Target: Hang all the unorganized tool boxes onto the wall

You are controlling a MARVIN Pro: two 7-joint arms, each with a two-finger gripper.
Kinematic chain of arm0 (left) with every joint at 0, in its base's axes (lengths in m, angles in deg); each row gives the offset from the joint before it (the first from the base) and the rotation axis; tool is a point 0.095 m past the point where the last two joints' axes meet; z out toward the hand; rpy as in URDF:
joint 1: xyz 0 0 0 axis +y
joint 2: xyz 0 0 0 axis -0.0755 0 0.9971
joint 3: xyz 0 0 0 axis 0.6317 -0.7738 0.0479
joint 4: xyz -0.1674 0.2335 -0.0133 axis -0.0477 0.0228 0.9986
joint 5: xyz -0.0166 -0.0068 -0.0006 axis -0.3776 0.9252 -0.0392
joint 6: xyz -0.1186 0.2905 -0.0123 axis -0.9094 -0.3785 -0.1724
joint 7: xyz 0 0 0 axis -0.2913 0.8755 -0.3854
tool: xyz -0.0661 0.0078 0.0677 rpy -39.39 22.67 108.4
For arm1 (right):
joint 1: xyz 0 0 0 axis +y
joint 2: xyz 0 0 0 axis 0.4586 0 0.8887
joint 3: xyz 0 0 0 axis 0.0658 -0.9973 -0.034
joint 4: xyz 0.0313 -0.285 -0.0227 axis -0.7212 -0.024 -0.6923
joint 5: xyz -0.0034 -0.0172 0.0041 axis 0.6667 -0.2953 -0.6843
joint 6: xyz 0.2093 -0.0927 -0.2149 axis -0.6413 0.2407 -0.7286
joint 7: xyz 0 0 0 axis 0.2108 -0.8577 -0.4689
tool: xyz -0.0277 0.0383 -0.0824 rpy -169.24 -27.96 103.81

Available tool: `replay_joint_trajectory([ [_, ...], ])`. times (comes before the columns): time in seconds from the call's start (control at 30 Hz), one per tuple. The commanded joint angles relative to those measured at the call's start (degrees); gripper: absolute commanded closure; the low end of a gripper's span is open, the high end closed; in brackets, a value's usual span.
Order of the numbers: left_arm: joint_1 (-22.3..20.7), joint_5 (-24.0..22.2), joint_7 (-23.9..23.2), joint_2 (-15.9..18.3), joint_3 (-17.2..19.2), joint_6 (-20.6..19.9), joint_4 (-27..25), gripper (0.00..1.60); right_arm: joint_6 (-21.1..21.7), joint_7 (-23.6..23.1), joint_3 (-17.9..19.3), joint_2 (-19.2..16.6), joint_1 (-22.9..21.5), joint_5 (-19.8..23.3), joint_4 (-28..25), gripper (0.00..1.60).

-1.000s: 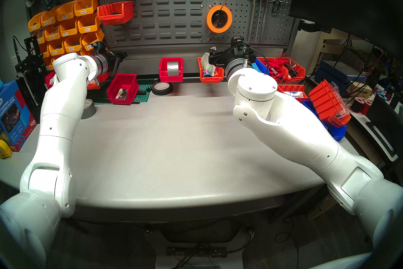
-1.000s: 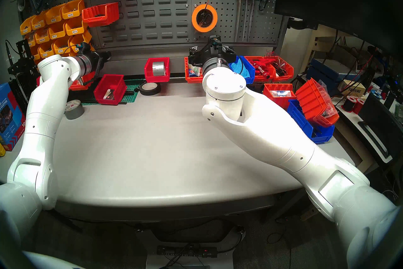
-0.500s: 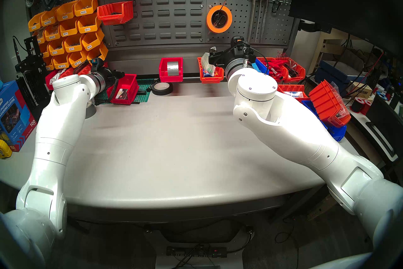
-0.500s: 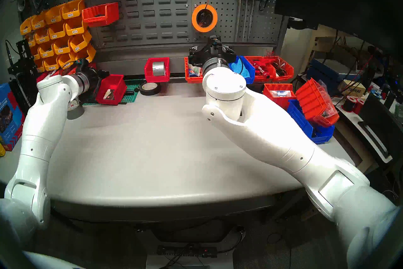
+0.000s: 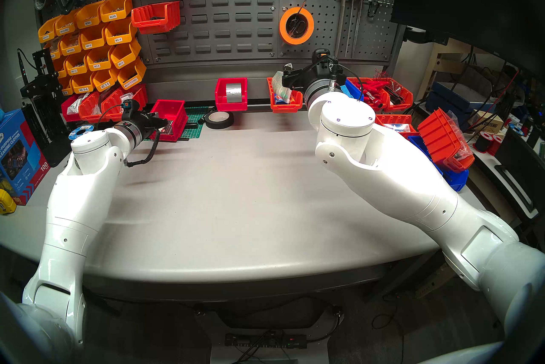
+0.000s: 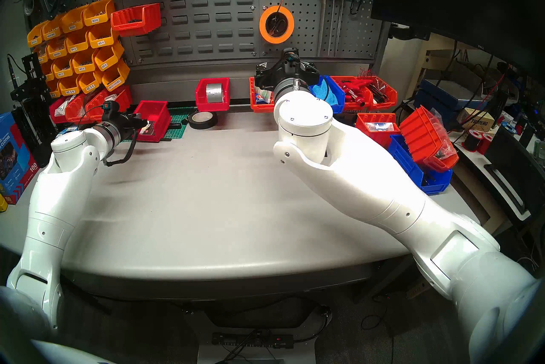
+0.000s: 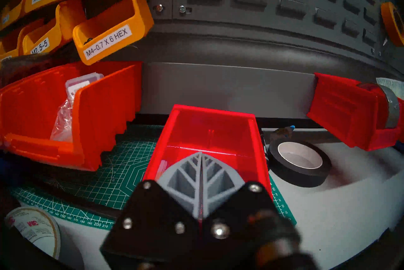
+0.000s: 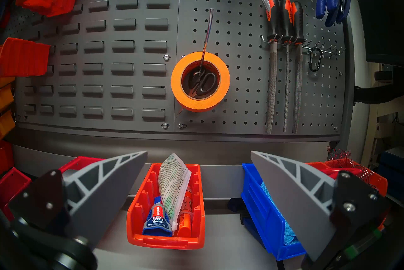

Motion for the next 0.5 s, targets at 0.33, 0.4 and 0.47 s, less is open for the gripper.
replay_joint_trajectory([
  [0.33, 10.1, 1.7, -0.8, -1.8, 4.8, 9.7, -6.5, 1.60, 0.1, 0.0, 0.2, 0.1, -0.9, -0.4, -0.4, 0.00],
  [0.4, 10.2, 1.8, -0.9, -1.9, 4.9, 9.8, -6.5, 1.60, 0.1, 0.0, 0.2, 0.1, -0.9, -0.4, -0.4, 0.00],
  [0.47, 10.2, 1.9, -1.0, -2.0, 4.9, 9.8, -6.5, 1.60, 0.1, 0.0, 0.2, 0.1, -0.9, -0.4, -0.4, 0.00],
])
